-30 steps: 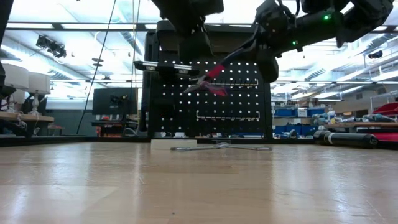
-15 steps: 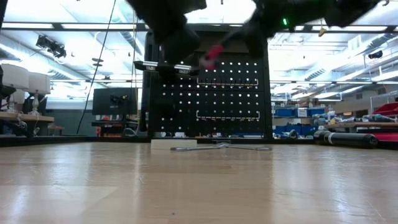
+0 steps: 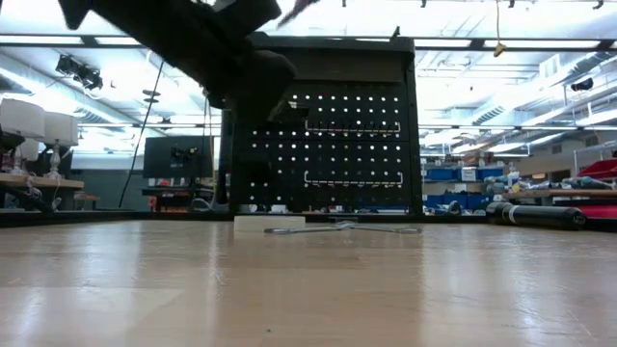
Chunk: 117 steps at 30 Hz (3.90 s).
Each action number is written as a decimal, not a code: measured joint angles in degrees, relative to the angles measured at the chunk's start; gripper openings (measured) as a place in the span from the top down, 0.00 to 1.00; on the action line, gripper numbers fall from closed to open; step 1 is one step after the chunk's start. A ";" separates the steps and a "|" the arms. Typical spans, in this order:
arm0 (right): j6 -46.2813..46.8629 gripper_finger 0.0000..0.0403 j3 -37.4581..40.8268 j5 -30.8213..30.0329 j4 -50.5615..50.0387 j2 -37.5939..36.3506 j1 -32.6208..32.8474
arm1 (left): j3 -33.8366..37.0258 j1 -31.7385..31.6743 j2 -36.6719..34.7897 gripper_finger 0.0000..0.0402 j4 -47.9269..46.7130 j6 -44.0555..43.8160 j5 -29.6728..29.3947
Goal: Hang tools onto peg board
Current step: Put the blue pliers on top of the peg board, then hang the white tape on the peg board
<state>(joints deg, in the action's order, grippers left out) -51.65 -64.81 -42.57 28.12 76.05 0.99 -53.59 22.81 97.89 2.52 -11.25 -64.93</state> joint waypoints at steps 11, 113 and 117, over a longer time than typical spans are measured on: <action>4.17 0.83 -14.04 1.56 -10.44 0.33 -12.02 | 2.41 -0.68 0.02 0.53 3.56 -3.87 -1.39; 44.01 0.67 33.75 25.64 -18.26 -11.50 -3.90 | 2.30 -17.63 -2.80 0.65 -11.07 -0.54 40.59; 43.90 0.66 33.90 30.44 -18.34 -11.50 -4.22 | 2.30 -19.38 -2.80 0.63 -12.87 5.52 42.25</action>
<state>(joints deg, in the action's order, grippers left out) -7.75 -30.92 -12.13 9.78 64.55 -3.22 -51.29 3.43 95.09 -10.35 -5.73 -22.69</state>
